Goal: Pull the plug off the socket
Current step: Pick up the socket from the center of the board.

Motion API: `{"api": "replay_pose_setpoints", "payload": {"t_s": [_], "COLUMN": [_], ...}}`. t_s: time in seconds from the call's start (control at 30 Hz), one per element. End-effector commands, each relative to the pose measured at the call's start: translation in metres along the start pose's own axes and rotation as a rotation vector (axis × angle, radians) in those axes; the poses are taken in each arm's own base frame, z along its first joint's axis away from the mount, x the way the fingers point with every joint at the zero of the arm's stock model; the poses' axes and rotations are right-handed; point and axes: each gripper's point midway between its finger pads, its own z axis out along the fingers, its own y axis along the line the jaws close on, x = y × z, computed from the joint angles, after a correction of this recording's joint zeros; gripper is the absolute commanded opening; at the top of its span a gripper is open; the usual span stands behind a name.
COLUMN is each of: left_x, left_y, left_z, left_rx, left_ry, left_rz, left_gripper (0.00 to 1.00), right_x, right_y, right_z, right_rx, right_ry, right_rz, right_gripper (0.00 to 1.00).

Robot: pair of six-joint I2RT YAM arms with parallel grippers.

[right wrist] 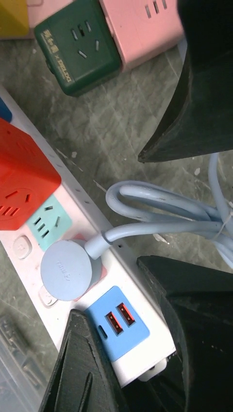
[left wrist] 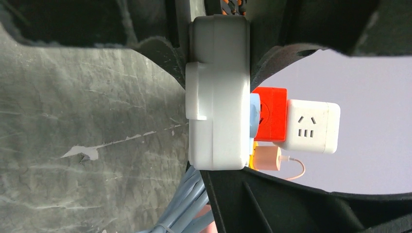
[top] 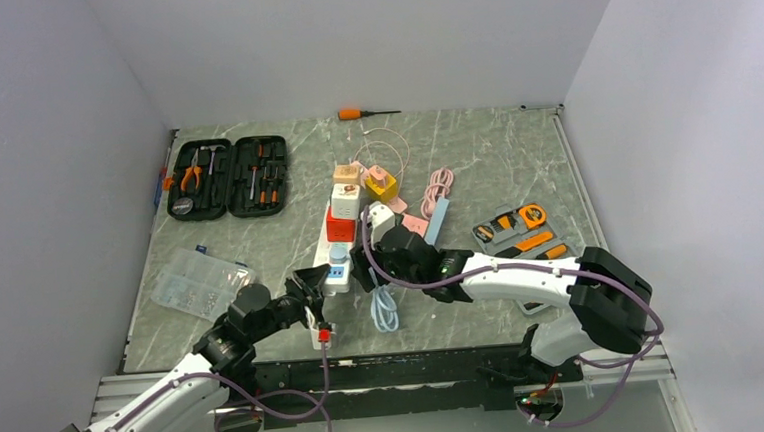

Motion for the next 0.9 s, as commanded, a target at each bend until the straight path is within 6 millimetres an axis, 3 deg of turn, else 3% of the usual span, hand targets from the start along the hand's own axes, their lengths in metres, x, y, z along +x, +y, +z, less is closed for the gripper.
{"api": "replay_pose_setpoints", "payload": {"t_s": [0.0, 0.2, 0.47, 0.67, 0.87], "left_x": [-0.018, -0.019, -0.021, -0.026, -0.026], "left_y": [0.060, 0.055, 0.064, 0.060, 0.057], "left_z": [-0.008, -0.005, -0.003, -0.006, -0.009], "left_rx": [-0.138, -0.028, 0.011, 0.033, 0.055], "left_ry": [-0.023, -0.014, -0.001, -0.018, -0.015], "left_rz": [0.067, 0.111, 0.127, 0.137, 0.125], "left_gripper": [0.08, 0.08, 0.11, 0.11, 0.10], "right_x": [-0.020, -0.033, -0.032, -0.033, -0.048], "right_y": [-0.007, -0.010, 0.008, 0.015, 0.023], "right_z": [-0.007, -0.015, -0.005, 0.009, 0.019], "right_rx": [0.061, 0.129, 0.269, 0.352, 0.369], "right_ry": [-0.075, -0.116, -0.126, -0.160, -0.220], "right_rz": [-0.077, -0.184, -0.395, -0.494, -0.535], "right_gripper": [0.75, 0.77, 0.73, 0.64, 0.52]}}
